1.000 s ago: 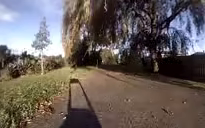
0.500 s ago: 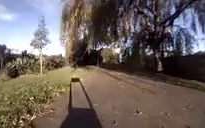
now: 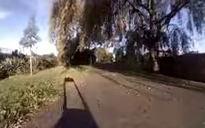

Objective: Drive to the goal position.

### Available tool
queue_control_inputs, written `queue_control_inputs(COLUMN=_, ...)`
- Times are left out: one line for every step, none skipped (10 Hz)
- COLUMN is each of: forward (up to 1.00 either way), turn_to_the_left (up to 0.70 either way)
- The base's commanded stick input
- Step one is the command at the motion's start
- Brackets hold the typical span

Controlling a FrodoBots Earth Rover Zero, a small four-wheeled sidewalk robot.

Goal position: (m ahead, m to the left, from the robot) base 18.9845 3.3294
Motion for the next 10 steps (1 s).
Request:
queue_control_inputs(forward=1.0, turn_to_the_left=0.0)
queue_control_inputs(forward=1.0, turn_to_the_left=0.0)
queue_control_inputs(forward=1.0, turn_to_the_left=0.0)
queue_control_inputs(forward=1.0, turn_to_the_left=0.0)
queue_control_inputs(forward=1.0, turn_to_the_left=0.0)
queue_control_inputs(forward=1.0, turn_to_the_left=0.0)
queue_control_inputs(forward=1.0, turn_to_the_left=0.0)
queue_control_inputs(forward=1.0, turn_to_the_left=0.0)
queue_control_inputs(forward=1.0, turn_to_the_left=0.0)
queue_control_inputs(forward=1.0, turn_to_the_left=0.0)
